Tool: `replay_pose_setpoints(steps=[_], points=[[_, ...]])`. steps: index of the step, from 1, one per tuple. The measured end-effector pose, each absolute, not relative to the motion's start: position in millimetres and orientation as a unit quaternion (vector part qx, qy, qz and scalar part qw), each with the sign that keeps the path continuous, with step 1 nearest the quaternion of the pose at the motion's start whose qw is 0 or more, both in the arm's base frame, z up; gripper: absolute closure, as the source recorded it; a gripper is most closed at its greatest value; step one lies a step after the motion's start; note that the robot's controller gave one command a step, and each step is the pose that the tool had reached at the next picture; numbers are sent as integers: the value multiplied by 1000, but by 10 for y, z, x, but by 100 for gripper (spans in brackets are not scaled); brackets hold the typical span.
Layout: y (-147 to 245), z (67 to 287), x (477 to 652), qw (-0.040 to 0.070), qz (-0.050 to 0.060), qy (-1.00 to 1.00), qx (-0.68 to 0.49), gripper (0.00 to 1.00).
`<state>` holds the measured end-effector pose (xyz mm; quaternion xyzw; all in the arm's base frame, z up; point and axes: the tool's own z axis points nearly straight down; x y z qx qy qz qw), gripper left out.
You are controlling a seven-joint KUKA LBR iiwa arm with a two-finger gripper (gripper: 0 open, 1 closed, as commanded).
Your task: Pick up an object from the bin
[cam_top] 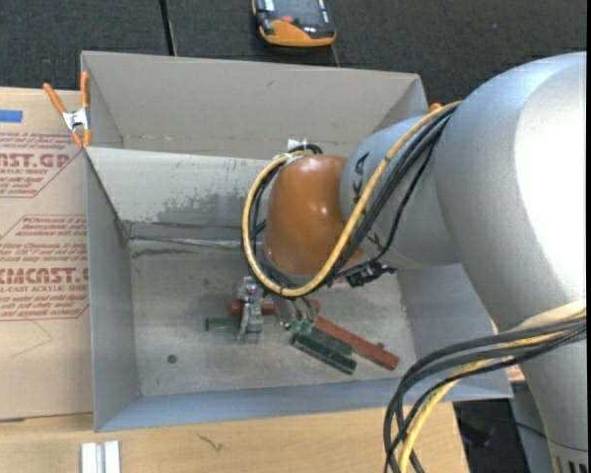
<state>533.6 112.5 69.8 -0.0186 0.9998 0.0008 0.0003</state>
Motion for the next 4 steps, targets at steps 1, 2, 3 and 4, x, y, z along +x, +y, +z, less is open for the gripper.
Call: replay_pose_setpoints(steps=[1,2,3,4], points=[[1125,698,5336,0,1,1000,-19,100],[1126,698,5336,0,1,1000,-18,100],[1126,706,5334,0,1,1000,-19,100],[1126,749,5324,-2,1,1000,-18,100]])
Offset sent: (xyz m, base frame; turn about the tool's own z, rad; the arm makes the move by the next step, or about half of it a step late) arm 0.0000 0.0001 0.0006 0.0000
